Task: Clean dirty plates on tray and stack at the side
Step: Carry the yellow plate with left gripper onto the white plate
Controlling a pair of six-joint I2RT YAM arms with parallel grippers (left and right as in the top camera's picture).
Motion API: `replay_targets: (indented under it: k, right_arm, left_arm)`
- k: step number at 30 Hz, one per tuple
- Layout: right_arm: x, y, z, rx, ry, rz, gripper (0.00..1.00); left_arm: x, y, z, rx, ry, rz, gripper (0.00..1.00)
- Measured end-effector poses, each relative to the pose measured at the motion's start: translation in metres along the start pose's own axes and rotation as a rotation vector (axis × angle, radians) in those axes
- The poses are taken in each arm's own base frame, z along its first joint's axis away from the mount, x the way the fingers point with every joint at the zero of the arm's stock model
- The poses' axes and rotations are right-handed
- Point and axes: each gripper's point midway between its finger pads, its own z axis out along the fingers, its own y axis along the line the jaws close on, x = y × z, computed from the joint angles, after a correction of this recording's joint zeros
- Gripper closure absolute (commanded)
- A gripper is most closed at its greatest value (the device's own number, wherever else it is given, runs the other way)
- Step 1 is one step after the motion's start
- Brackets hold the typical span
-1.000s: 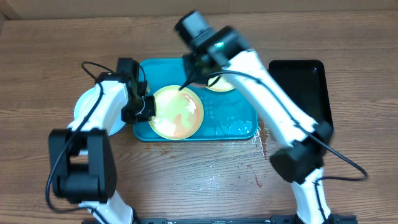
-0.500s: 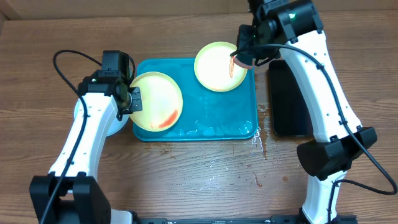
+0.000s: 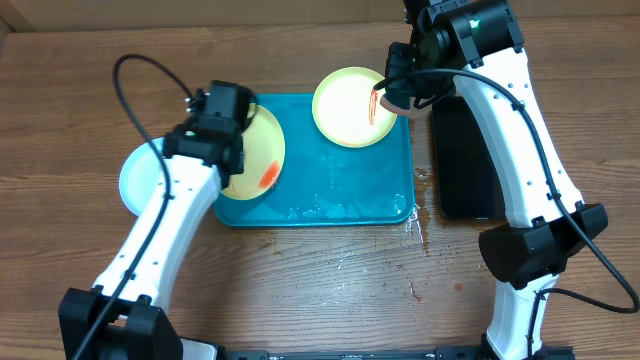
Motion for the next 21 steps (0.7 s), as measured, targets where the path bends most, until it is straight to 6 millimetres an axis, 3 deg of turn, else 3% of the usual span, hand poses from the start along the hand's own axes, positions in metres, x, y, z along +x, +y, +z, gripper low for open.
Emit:
replay_targets:
  k: [13,21]
  right_arm:
    - [0.003,-0.001,0.0,0.005,0.011,-0.001,0.96]
    - [0.006,-0.003,0.0,0.012,0.023,0.0,0.96]
  left_arm:
    - [-0.056,-0.005,-0.062,-0.307,-0.355,0.003,0.96]
    - [-0.075,-0.013,-0.104,-0.425,-0.52,-0.014,0.96]
